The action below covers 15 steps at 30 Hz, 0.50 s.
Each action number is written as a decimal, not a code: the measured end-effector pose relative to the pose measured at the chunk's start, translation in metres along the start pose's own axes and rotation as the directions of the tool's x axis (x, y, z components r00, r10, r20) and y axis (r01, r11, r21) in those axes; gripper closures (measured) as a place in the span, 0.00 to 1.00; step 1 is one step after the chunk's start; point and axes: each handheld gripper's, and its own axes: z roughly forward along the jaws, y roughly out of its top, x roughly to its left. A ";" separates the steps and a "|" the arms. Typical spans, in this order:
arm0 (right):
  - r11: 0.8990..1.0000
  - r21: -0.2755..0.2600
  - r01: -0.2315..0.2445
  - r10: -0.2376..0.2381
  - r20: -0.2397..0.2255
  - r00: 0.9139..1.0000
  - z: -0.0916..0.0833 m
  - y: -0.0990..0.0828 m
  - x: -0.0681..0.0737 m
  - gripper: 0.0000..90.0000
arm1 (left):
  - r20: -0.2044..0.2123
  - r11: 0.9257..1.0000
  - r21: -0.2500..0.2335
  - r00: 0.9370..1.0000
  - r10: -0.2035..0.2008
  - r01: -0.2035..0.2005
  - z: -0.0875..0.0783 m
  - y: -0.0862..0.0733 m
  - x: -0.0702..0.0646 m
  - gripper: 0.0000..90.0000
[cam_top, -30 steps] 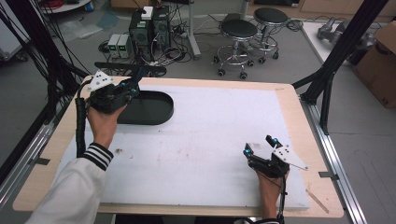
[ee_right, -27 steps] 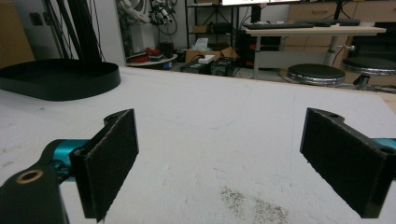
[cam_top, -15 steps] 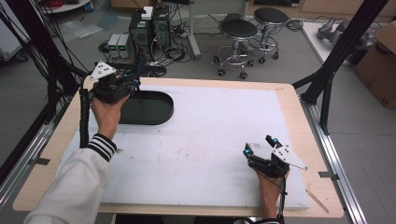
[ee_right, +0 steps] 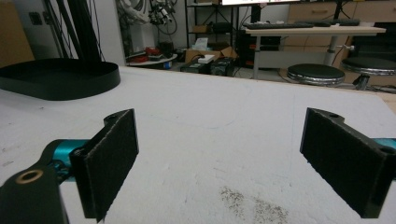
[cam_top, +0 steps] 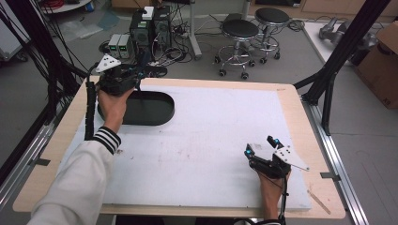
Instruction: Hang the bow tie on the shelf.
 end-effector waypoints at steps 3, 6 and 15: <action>1.000 0.000 -0.002 0.002 0.000 1.000 0.000 0.000 0.000 0.12 | 0.005 1.000 -0.002 1.000 0.003 -0.003 0.004 -0.001 0.000 0.81; 1.000 0.000 0.002 -0.002 0.001 1.000 0.000 0.000 0.000 0.12 | 0.007 1.000 -0.005 1.000 0.000 0.000 0.008 -0.002 0.001 0.81; 1.000 0.000 0.002 -0.002 0.001 1.000 0.000 0.000 0.000 0.12 | 0.034 1.000 -0.023 0.999 0.014 -0.014 0.017 0.000 -0.001 0.81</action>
